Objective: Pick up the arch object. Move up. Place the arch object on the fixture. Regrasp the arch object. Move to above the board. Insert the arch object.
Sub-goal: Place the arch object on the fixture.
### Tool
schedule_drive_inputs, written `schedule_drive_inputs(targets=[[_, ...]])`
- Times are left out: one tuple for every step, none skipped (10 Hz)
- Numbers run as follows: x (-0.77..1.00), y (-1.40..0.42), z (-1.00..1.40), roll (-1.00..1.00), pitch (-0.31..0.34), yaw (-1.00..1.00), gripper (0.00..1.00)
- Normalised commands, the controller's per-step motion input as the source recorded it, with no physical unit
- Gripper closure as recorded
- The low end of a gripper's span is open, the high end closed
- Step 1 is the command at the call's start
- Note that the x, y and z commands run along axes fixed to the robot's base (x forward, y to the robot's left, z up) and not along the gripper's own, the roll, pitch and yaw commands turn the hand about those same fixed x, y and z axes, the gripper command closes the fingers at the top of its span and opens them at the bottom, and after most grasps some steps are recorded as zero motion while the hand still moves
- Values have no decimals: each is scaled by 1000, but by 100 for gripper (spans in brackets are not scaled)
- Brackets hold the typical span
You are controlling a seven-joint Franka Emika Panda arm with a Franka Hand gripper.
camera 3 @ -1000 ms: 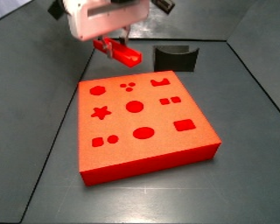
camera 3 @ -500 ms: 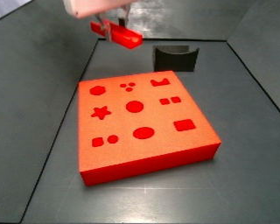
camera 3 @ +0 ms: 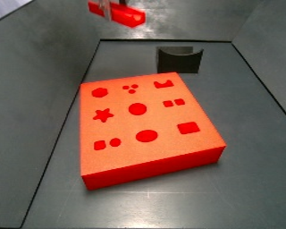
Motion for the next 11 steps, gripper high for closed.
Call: schedule_drive_inputs(targets=[[1000,138,-289,153,93,-1000,100],[1000,140,-338,155,97,-1000,100],[1000,130,-314,169,99,-1000,100],[1000,107,-252,196,105,-1000,100],[1000,99,-224,214,114,-1000,100],[1000,90,-210,229,125,-1000,100],[1000,78,-184,251,143,-1000,100],[1000,73,-168,271,168,-1000,100],[1000,65,-144,293,217,-950,100],[1000,60,-133,263,220,-784,100],[1000,48,-105,203,222,-457,100]])
